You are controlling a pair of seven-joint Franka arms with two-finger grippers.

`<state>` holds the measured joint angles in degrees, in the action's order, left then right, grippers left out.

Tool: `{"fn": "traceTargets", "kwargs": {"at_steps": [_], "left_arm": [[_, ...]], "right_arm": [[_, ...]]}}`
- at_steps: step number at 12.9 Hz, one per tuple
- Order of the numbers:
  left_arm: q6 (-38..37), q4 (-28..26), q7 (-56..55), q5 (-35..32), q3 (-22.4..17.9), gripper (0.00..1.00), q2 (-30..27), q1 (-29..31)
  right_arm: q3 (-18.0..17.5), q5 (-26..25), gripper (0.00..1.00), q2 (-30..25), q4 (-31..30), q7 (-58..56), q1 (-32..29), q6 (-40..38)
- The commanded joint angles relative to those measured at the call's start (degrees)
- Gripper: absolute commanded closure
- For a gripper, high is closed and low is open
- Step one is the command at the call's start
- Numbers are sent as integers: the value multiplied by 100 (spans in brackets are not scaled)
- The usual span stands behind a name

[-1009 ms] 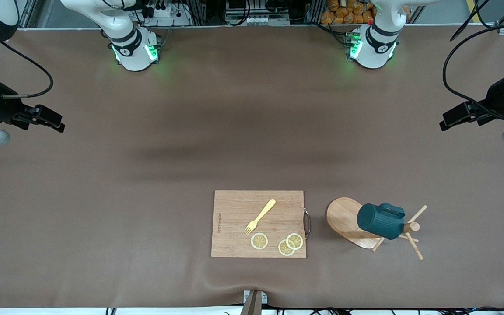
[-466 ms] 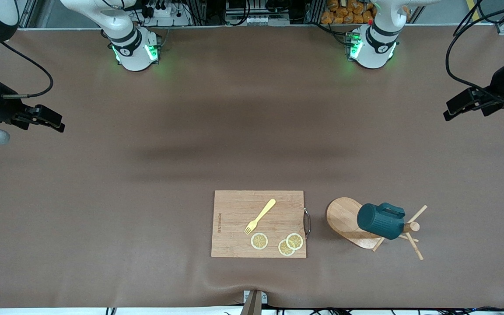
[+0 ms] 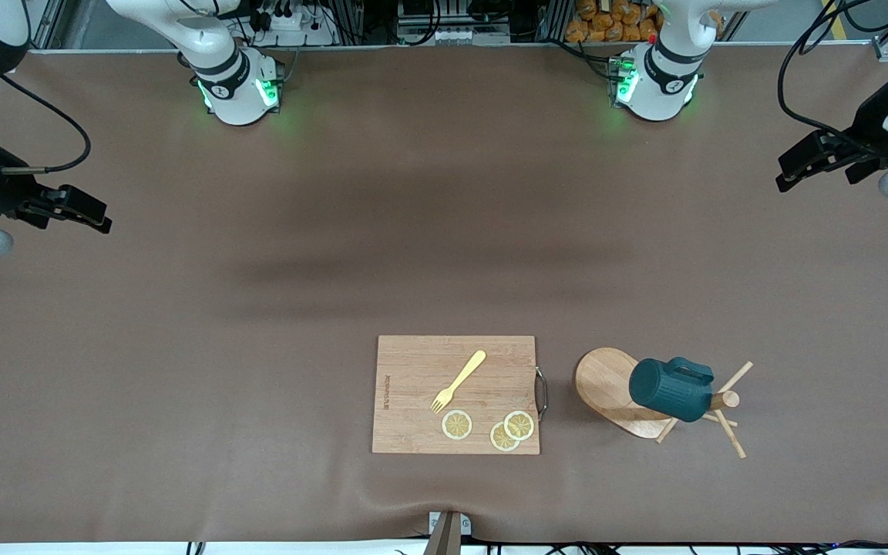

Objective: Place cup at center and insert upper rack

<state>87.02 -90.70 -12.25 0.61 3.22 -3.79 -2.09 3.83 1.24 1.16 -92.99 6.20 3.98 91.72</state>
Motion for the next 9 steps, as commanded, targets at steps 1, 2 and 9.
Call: {"fn": "traceTargets", "kwargs": {"at_steps": [1, 2, 9], "left_arm": [[105, -132, 3, -149, -14, 0, -139, -54], [105, -97, 4, -158, -23, 0, -113, -54], [17, 158, 30, -272, -14, 0, 28, -45]], "right_arm": [[-23, -1, 0, -98, -122, -197, -99, 57], [-23, -1, 0, -98, -140, -198, -90, 57], [-23, 69, 0, -98, -158, -224, -143, 66]]}}
